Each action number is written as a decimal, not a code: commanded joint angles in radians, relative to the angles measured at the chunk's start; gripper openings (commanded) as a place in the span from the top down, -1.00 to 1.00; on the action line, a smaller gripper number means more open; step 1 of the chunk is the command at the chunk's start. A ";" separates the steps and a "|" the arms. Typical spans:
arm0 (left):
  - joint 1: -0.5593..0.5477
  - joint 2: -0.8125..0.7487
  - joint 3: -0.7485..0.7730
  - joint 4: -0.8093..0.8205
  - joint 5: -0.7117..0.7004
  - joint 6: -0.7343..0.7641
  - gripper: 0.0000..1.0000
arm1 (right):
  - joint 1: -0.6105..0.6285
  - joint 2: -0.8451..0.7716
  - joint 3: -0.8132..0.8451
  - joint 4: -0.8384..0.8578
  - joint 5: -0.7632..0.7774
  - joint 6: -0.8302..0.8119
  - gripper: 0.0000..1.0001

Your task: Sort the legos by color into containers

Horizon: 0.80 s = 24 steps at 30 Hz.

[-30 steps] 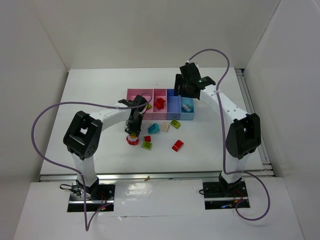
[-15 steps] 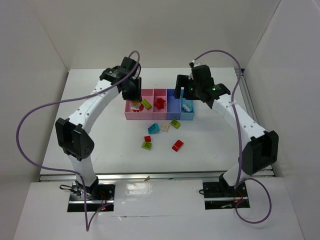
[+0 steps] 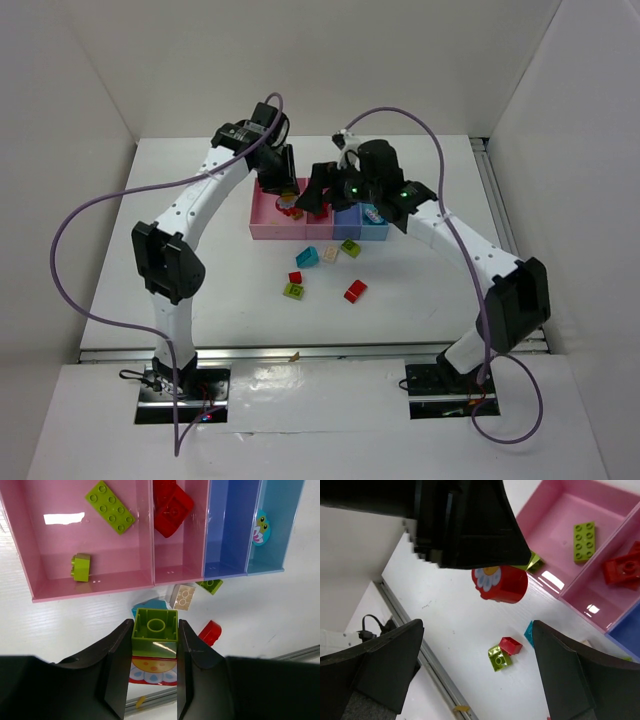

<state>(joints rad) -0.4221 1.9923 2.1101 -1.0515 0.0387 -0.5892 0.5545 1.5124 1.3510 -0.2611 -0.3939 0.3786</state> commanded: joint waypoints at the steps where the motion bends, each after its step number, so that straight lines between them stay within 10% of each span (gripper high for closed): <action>1: 0.005 -0.021 0.025 0.005 0.023 -0.037 1.00 | 0.018 0.072 0.051 0.072 -0.059 0.034 -0.92; 24: 0.016 -0.093 -0.018 0.067 0.082 -0.057 1.00 | 0.018 0.187 0.007 0.253 0.061 0.229 -0.50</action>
<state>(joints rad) -0.4126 1.9545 2.0918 -1.0088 0.1074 -0.6350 0.5671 1.6970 1.3476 -0.0666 -0.3508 0.5972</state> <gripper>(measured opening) 0.443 0.770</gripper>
